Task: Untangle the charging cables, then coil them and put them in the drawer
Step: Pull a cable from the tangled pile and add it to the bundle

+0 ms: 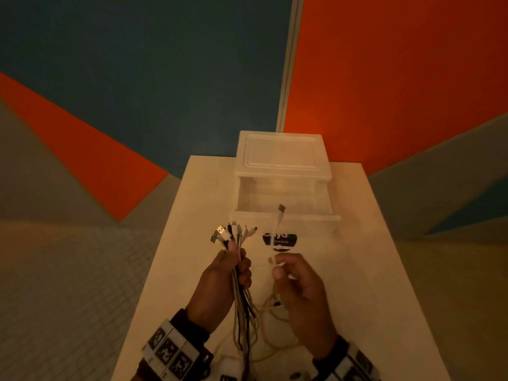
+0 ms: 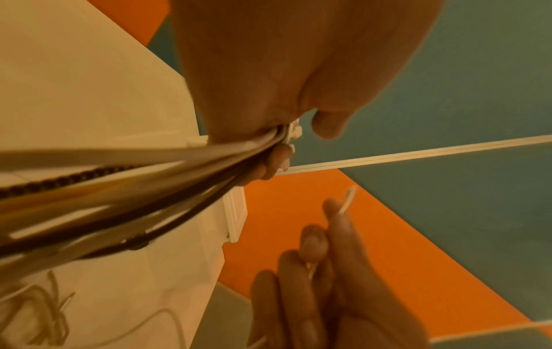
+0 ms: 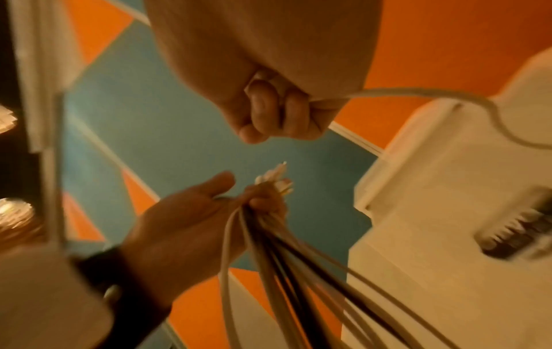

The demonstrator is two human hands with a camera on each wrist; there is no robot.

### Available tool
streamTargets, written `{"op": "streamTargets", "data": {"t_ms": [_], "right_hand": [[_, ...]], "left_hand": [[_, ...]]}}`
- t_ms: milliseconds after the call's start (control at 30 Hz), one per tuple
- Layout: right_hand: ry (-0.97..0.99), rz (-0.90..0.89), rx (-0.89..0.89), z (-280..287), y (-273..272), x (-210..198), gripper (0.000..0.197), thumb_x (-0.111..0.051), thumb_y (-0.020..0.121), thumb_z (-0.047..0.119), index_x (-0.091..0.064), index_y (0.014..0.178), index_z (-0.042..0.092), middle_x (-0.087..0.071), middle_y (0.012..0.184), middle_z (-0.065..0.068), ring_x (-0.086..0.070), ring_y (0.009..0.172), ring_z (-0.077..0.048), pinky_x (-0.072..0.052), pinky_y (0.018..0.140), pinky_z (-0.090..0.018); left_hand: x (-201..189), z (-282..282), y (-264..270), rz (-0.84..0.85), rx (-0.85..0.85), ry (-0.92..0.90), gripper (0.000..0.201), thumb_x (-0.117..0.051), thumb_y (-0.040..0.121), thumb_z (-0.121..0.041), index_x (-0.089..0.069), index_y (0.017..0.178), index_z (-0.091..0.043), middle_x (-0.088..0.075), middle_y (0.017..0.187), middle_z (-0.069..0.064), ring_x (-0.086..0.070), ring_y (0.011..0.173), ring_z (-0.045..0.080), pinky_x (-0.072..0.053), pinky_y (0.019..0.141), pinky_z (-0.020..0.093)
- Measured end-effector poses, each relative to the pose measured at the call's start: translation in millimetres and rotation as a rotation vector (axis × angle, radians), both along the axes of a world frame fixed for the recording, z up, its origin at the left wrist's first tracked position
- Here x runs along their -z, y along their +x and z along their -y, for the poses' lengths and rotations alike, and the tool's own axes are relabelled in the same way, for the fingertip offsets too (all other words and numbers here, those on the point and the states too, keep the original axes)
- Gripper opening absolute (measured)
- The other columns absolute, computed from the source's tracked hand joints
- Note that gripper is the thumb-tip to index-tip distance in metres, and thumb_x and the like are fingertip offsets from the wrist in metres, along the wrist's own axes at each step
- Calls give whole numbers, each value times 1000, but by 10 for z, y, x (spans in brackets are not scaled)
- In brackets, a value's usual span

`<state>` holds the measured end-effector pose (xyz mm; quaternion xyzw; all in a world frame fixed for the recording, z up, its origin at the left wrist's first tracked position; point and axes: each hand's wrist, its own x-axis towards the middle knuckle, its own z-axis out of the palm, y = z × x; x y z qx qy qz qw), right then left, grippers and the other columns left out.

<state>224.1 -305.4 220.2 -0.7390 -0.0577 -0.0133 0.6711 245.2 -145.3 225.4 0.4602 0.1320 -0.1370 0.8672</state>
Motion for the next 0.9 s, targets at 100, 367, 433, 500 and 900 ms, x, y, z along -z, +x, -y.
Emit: {"op": "streamTargets", "data": {"t_ms": [100,367,433,500,900], "right_hand": [[-123,82,-76,-137,-62,-52,12,-54,98,21,-64,98,29,-67,77,18,-63,64,-3,-45,56,-13],[-240,110,-94,-181,-55,6,10,-52,98,28,-62,95,30,-68,79,12,-68,75,-6,-58,67,-32],[-229,106,-97,-169,-59,25,11,-53,98,21,-61,93,28,-69,78,12,-68,74,-5,-56,65,-23],[-216,89,-98,-157,-67,46,16,-54,98,19,-59,89,31,-67,74,14,-68,70,-5,-51,62,-17],[-278,2,-200,95,-145,421,36,-37,96,53,-48,75,25,-51,67,1,-44,62,-6,-35,60,-26]], "left_hand": [[-12,102,11,17,21,58,55,-48,92,-59,-56,105,-5,-46,76,6,-43,65,17,-39,69,35],[37,181,5,69,17,278,64,-62,79,-68,-64,108,-11,-62,94,7,-59,93,26,-48,90,48],[46,179,1,90,17,266,62,-61,79,-67,-62,102,-9,-59,88,8,-56,86,26,-46,86,46],[38,192,-1,100,10,242,57,-58,86,-61,-61,100,-5,-55,87,13,-54,84,28,-44,84,47],[-100,39,106,76,-20,12,29,-44,99,-35,-45,85,-10,-27,63,-1,-28,49,12,-43,55,29]]}}
